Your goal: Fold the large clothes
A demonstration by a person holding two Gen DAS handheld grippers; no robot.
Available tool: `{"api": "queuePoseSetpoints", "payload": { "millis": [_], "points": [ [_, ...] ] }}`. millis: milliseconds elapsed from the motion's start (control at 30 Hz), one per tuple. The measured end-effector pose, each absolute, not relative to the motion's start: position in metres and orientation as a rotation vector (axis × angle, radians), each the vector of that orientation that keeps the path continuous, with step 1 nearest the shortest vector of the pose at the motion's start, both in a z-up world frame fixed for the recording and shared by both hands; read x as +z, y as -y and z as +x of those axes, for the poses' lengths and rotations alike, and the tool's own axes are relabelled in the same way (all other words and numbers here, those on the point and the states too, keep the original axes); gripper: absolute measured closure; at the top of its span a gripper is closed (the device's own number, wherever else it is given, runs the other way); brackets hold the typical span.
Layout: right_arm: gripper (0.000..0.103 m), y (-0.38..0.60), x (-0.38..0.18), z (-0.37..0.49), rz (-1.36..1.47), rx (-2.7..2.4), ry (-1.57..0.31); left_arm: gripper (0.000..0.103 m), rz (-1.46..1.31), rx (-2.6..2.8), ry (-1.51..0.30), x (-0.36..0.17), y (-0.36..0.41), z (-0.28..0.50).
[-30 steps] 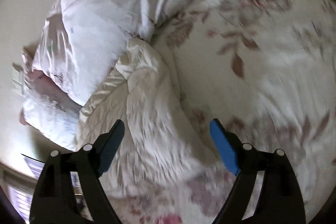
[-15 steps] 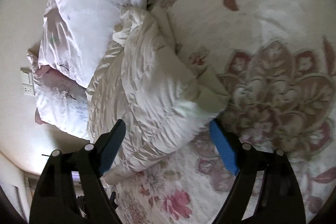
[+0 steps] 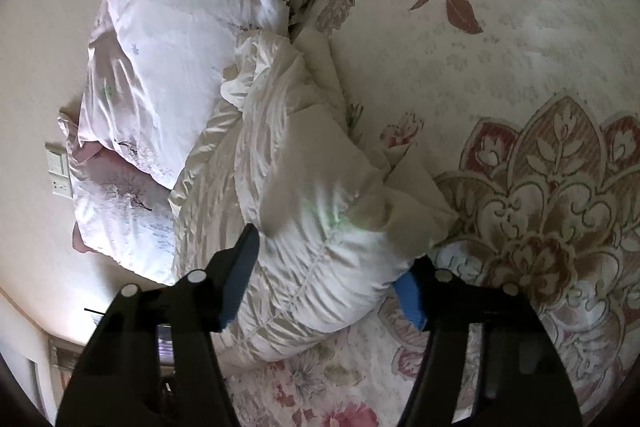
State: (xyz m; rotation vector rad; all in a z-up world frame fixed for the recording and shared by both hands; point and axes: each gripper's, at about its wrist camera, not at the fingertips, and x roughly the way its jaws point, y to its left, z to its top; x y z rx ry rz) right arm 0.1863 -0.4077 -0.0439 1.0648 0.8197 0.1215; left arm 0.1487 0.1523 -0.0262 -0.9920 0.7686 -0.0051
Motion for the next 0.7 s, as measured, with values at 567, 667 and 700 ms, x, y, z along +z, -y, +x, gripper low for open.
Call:
{"api": "queuePoseSetpoints", "payload": {
  "millis": [567,667,700],
  "points": [
    [0.082,0.392,-0.020,0.173,0.965,0.251,-0.791,0.088,-1.060,-0.052,-0.693,-0.022,-0.190,0.135],
    [0.082,0.380,-0.010,0.164,0.916,0.306,-0.801,0.088,-1.052,-0.040,-0.671,-0.017,-0.199,0.117],
    [0.082,0.377,-0.008,0.161,0.903,0.320,-0.805,0.088,-1.051,-0.036,-0.667,-0.016,-0.202,0.112]
  ]
}}
